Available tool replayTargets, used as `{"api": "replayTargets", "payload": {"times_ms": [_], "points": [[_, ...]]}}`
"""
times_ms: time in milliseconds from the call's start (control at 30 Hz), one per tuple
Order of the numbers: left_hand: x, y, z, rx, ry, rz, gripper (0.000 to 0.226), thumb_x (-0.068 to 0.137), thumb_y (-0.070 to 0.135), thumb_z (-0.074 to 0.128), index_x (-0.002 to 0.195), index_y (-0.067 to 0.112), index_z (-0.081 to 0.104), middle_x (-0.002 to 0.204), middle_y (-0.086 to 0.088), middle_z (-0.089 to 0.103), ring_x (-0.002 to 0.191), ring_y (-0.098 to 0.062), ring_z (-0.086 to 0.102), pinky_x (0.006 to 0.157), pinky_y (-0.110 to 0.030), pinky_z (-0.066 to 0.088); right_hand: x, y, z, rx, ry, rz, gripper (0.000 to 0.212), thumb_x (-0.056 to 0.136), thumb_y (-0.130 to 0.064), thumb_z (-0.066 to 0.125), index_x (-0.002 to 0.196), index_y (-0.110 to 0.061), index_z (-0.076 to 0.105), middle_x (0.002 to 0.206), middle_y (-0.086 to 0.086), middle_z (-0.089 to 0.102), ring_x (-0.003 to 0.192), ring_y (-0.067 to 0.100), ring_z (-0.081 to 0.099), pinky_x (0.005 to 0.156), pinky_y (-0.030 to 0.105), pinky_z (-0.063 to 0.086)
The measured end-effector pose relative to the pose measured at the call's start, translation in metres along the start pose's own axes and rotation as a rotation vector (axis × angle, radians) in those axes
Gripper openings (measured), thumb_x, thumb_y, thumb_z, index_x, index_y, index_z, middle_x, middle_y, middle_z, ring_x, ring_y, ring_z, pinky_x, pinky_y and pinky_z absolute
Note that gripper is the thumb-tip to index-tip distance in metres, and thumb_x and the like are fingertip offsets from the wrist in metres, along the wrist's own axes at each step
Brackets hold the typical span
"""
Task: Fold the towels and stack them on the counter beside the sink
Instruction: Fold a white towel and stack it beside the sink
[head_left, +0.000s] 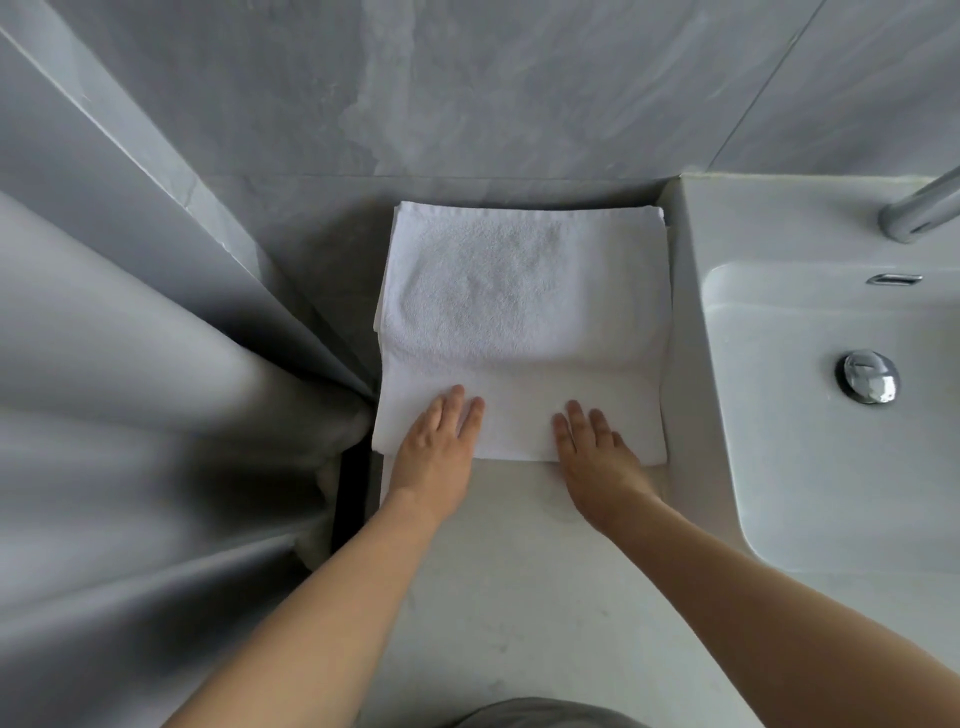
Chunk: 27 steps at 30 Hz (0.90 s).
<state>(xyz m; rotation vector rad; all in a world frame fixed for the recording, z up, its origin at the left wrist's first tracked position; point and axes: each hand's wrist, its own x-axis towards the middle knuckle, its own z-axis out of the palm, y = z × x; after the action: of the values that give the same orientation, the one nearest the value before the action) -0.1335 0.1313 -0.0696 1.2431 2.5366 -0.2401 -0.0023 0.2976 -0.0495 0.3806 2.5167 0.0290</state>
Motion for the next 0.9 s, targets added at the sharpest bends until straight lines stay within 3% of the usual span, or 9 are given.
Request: {"api": "replayTargets", "payload": {"times_ms": [100,167,267,333,400,533,700,900], "points": [[0.002,-0.008,-0.003,0.027,0.021,-0.082,0.086,0.086,0.015,0.056,0.156,0.016,0.005,0.161,-0.012,0.007,0.135,-0.031,0.028,0.104,-0.035,0.037,0.004,-0.002,-0.003,-0.005,0.004,-0.004,0.066,0.098,-0.005,0.031,0.152,0.0,-0.005,0.159,0.025,-0.008,0.145,0.045,0.013,0.108,0.043,0.038],[0.006,-0.016,-0.008,-0.053,0.02,-0.063,0.089,0.081,0.024,0.061,0.154,0.02,0.012,0.158,-0.005,0.013,0.128,-0.029,0.031,0.103,-0.037,0.036,0.006,-0.002,-0.005,-0.021,0.017,-0.005,0.07,0.095,-0.005,0.041,0.152,0.001,0.0,0.158,0.027,-0.002,0.143,0.046,0.02,0.099,0.041,0.045],[0.013,-0.029,-0.022,-0.463,0.134,-0.204,0.069,0.081,0.025,0.06,0.146,0.016,0.038,0.151,-0.005,0.032,0.128,-0.032,0.036,0.107,-0.043,0.034,0.009,-0.001,-0.009,-0.052,0.013,0.013,0.081,0.081,-0.006,0.06,0.147,0.001,0.014,0.152,0.025,0.014,0.128,0.042,0.036,0.083,0.036,0.048],[0.019,-0.038,-0.033,-0.799,0.327,-0.462,0.052,0.084,0.02,0.061,0.134,0.011,0.05,0.14,-0.008,0.046,0.124,-0.032,0.041,0.104,-0.046,0.039,0.014,-0.003,-0.014,-0.058,0.007,0.03,0.073,0.078,-0.008,0.061,0.14,-0.003,0.025,0.142,0.021,0.024,0.115,0.034,0.042,0.073,0.032,0.044],[0.03,-0.046,-0.044,-0.984,0.369,-0.646,0.039,0.089,0.021,0.057,0.127,0.011,0.052,0.13,-0.006,0.051,0.12,-0.028,0.045,0.1,-0.045,0.044,0.018,-0.006,-0.02,-0.023,0.008,0.048,0.058,0.08,-0.01,0.058,0.132,-0.007,0.032,0.131,0.015,0.031,0.108,0.03,0.044,0.069,0.03,0.042],[0.048,-0.058,-0.055,-1.043,0.321,-0.733,0.021,0.094,0.029,0.055,0.106,0.012,0.052,0.108,-0.004,0.058,0.103,-0.029,0.057,0.09,-0.048,0.05,0.026,-0.012,-0.029,0.013,-0.036,0.07,0.052,0.084,-0.013,0.056,0.13,-0.006,0.034,0.129,0.018,0.032,0.111,0.035,0.045,0.078,0.032,0.05],[0.053,-0.056,-0.053,-0.791,0.462,-0.809,0.02,0.099,0.029,0.049,0.099,0.013,0.061,0.1,-0.005,0.066,0.101,-0.031,0.057,0.092,-0.045,0.041,0.033,-0.027,-0.031,-0.058,-0.14,0.116,0.061,0.091,-0.022,0.048,0.141,0.0,0.021,0.144,0.029,0.016,0.127,0.052,0.035,0.091,0.04,0.05],[0.055,-0.054,-0.056,-1.064,0.478,-0.792,0.017,0.097,0.033,0.057,0.101,0.017,0.057,0.1,0.003,0.064,0.098,-0.023,0.061,0.094,-0.047,0.048,0.033,-0.033,-0.025,-0.125,-0.145,0.14,0.062,0.092,-0.023,0.045,0.142,0.003,0.018,0.144,0.033,0.012,0.129,0.057,0.033,0.092,0.04,0.049]]}}
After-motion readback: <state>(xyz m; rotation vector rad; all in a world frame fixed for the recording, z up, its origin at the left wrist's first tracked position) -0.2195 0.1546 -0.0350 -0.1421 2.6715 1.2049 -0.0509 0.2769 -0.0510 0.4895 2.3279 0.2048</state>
